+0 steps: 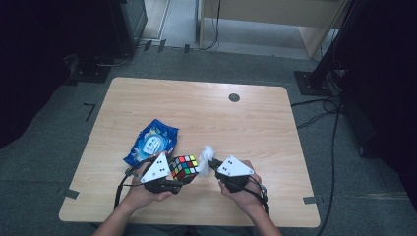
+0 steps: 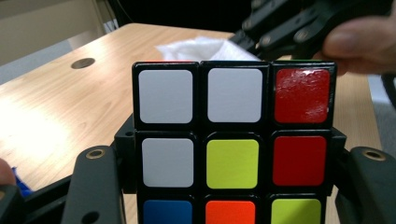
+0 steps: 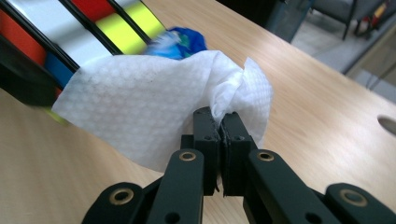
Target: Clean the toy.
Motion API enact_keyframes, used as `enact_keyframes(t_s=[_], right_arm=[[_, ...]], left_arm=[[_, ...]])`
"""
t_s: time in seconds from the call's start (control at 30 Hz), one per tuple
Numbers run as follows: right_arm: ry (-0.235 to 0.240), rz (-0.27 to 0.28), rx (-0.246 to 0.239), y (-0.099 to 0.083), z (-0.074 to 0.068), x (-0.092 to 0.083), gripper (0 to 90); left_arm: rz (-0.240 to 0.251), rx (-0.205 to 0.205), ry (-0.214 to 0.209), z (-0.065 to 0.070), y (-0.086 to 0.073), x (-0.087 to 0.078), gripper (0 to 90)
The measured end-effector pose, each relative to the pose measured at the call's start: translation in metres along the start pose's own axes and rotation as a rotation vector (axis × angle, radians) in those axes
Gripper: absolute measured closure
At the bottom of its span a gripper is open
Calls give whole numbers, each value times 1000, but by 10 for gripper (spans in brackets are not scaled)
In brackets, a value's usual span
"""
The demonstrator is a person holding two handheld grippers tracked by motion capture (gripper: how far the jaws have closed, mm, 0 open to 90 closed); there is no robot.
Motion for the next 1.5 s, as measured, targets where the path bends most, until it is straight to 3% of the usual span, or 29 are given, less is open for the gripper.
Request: enact_keyframes(t_s=[0.1,0.23,0.33,0.43,0.63,0.7,0.87,1.07,1.13,1.27,1.33,1.43,1.5], right_arm=[[-34,-16,62,-10,13,1,832],[-92,-41,167,-25,29,2,626],[-91,-20,248,-26,33,1,507],[-102,5,285,-20,33,0,452],[-88,104,331,6,24,-6,428],[-71,136,379,17,19,-8,417],[-12,157,455,36,3,-7,359],[64,136,568,46,-22,1,261],[69,112,597,46,-28,6,239],[19,54,638,40,-32,15,216],[0,61,672,39,-32,17,241],[12,7,680,35,-37,21,296],[-5,-10,672,33,-40,23,327]], left_arm=[[25,-47,12,-5,2,-2,341],[42,-82,26,-10,5,-2,341],[49,-93,45,-13,6,-3,341],[42,-87,58,-14,4,-2,341],[30,-60,78,-12,-1,3,341],[28,-56,84,-12,-3,4,341],[22,-48,100,-10,-6,8,340],[35,-41,119,-6,-8,12,340],[39,-32,115,-3,-7,14,341],[37,2,121,2,-6,16,340],[30,17,122,4,-6,17,340],[24,37,122,8,-6,20,340],[9,60,136,9,-8,21,340]])
Point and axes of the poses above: each handheld gripper's, and its own axes: x roughly forward along the jaws, y roughly out of its top, z roughly to its right, the point moved 7 cm from there along x, roughly forward along the jaws, and after that the axes turned 15 degrees about z, right-handed, at the moved point
